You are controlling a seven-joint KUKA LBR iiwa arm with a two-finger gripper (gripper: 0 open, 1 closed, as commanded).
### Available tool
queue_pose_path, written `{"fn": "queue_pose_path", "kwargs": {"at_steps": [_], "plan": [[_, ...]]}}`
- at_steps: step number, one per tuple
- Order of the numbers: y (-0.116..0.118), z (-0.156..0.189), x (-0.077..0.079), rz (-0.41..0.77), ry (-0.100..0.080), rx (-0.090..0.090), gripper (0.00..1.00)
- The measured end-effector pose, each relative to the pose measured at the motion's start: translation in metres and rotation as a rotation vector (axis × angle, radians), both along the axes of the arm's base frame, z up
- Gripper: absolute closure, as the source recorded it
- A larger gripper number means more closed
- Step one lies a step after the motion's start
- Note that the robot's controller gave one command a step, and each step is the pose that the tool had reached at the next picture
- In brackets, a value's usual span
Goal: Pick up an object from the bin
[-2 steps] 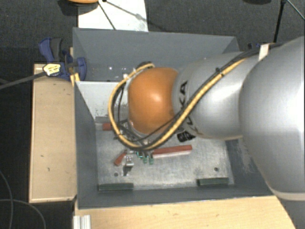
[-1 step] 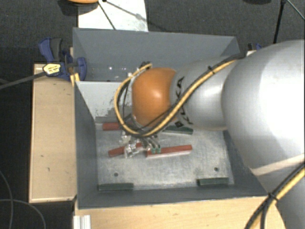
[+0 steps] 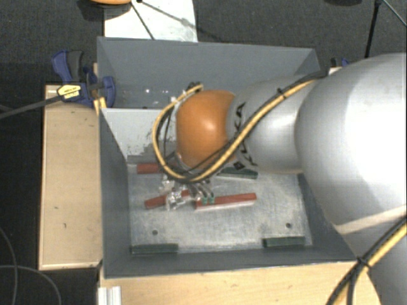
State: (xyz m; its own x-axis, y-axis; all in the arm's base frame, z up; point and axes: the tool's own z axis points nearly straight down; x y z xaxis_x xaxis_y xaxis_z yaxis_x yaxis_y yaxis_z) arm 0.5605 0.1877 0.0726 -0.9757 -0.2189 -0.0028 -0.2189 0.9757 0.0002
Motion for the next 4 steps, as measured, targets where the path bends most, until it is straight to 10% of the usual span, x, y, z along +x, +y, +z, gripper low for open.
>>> {"fn": "queue_pose_path", "kwargs": {"at_steps": [1,2,3,4], "plan": [[-0.0123,0.1012,-0.0067,0.011,0.001,0.0,1.0],[-0.0124,0.1011,-0.0067,0.005,0.002,0.0,1.0],[-0.0124,0.1013,-0.0067,0.004,0.001,0.0,0.0],[-0.0124,0.1013,-0.0067,0.001,0.002,0.0,1.0]]}}
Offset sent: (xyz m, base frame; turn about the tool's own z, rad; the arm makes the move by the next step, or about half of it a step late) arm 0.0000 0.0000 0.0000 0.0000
